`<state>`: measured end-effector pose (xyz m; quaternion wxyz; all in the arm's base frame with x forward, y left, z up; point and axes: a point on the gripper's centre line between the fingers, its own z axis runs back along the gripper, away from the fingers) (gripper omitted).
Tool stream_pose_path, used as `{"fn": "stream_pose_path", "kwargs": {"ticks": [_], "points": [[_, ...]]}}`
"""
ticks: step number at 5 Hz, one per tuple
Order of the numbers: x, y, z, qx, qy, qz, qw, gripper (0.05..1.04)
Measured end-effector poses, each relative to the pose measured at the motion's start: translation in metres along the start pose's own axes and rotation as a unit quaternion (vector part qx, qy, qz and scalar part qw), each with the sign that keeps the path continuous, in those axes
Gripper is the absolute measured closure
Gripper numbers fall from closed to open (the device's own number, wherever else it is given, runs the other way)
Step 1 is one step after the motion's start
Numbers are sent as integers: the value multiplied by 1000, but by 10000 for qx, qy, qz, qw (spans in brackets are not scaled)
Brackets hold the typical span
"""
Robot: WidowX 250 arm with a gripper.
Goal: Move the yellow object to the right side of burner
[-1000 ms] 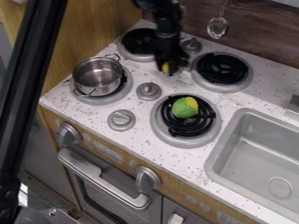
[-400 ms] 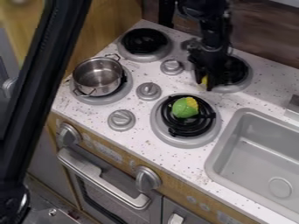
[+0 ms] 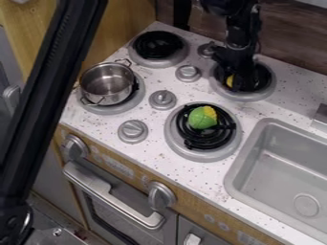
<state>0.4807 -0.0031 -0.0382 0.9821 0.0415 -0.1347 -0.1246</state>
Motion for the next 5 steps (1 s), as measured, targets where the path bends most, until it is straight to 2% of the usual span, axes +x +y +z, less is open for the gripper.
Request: {"fn": "stream_pose_path", "kwargs": {"ticks": [1,2,3,4,5], "points": [[7,7,2,49,-66,159,9998,346],[8,6,3,-15,-92,145,9999,105],[-12,5,6,43,113,20,9999,87],[-28,8,37,186,215,-48,9996,87],[-48,5,52,37,326,140,9994,87]]}}
